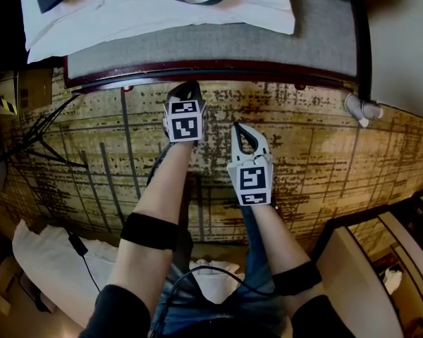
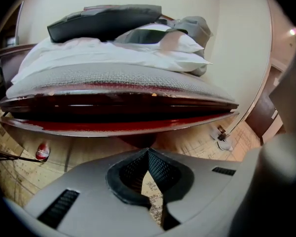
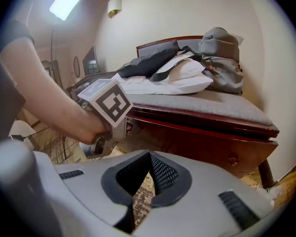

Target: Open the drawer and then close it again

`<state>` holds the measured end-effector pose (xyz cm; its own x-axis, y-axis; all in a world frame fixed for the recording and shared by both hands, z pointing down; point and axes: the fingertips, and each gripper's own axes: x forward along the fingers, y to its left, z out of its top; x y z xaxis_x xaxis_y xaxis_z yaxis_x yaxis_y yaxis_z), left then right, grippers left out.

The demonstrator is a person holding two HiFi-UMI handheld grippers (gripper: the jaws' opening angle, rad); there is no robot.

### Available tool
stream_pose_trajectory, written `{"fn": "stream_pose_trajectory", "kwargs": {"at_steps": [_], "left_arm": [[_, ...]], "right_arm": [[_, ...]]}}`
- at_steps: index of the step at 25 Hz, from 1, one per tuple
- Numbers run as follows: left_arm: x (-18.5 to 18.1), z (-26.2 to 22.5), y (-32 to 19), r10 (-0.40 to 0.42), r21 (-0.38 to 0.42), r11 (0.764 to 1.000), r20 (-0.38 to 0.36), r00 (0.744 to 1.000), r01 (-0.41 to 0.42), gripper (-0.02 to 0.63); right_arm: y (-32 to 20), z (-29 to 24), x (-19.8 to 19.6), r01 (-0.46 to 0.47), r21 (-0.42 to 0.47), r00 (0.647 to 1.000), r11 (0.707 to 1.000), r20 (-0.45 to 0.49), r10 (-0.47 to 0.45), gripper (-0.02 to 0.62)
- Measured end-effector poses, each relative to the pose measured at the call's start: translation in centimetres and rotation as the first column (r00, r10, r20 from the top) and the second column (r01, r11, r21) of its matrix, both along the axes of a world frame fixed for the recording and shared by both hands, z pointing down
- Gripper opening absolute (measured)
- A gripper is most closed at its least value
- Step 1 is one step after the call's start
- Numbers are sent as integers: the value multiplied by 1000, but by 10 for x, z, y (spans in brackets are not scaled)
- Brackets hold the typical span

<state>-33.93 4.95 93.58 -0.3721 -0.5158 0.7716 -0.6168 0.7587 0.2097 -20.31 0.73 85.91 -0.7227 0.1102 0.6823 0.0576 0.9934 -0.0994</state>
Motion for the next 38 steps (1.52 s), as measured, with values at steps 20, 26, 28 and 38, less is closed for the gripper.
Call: {"fn": "stream_pose_trajectory", "kwargs": {"at_steps": [20, 26, 28, 38], "left_arm": [[-8, -50, 19, 91, -20, 996, 69, 993, -90, 0], [26, -173, 60, 95, 25, 995, 163, 982, -101, 0], [37, -218, 71, 88, 42, 994, 186, 979, -97, 2], [71, -448, 120, 47, 112, 990, 333, 942, -89, 2]], "right_arm": [[-6, -33, 15, -3, 10, 1000, 1000, -15, 3, 1], [-14, -122, 18, 26, 10, 999, 1000, 28, -26, 2], [-16, -158, 17, 49, 15, 997, 999, 51, -50, 2], [-18, -342, 29, 111, 33, 977, 993, 180, -115, 2]]}}
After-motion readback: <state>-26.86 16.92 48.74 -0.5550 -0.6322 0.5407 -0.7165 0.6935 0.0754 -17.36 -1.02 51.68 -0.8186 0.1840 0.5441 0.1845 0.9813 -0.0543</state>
